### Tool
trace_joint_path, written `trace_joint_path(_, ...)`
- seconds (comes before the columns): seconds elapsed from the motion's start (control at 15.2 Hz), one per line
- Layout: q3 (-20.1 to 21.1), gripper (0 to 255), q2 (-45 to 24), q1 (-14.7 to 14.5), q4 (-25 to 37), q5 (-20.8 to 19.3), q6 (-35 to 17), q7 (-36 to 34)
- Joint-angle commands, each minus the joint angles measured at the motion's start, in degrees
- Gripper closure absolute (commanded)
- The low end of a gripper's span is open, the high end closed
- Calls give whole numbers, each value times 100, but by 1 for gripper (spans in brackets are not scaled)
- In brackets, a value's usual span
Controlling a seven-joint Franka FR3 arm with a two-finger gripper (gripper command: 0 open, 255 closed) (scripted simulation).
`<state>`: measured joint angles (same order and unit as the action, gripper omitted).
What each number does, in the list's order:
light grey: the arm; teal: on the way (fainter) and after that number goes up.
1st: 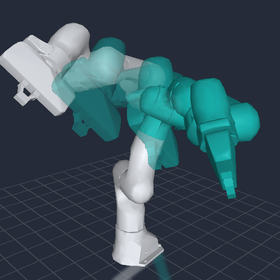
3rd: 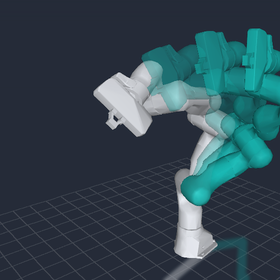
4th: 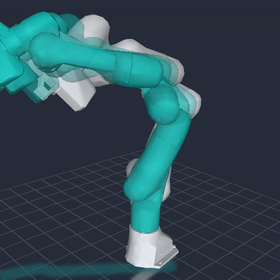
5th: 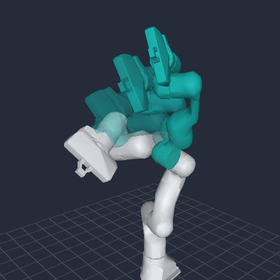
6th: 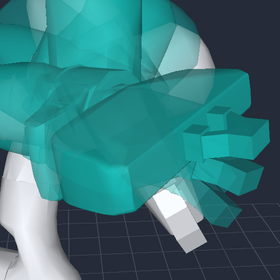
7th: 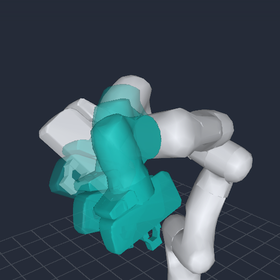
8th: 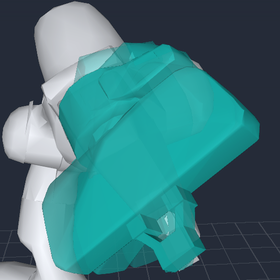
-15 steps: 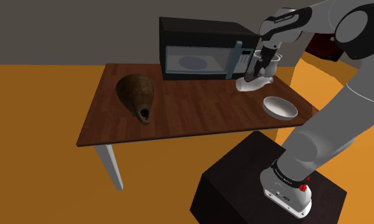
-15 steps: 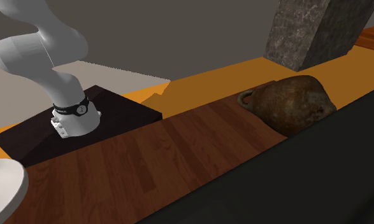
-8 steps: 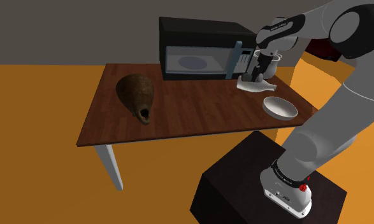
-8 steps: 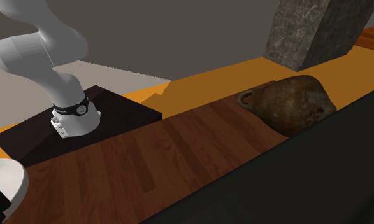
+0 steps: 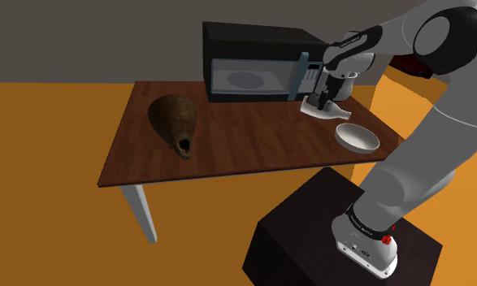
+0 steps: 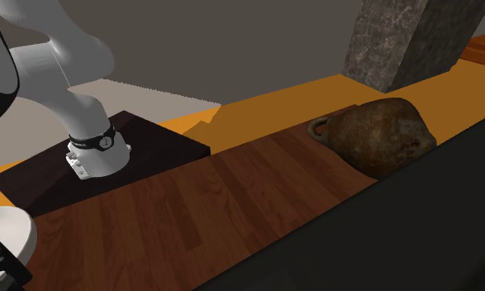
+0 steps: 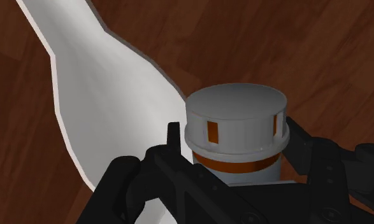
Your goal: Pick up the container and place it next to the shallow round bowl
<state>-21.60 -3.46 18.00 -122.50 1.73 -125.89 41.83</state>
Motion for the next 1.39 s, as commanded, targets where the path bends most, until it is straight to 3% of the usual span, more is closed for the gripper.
trace_joint_path(0.0,0,255,-21,1,-4,5,-26,0)
trace_joint_path(0.2,-1,255,-21,1,-4,5,-26,0)
trace_joint_path(0.26,-1,0,-27,2,6,7,-21,2)
trace_joint_path(0.59,-1,0,-21,1,-4,5,-26,0)
trace_joint_path(0.86,0,0,310,-19,388,-148,673,-109)
trace_joint_path(1.32,1,0,310,-18,388,-148,673,-109)
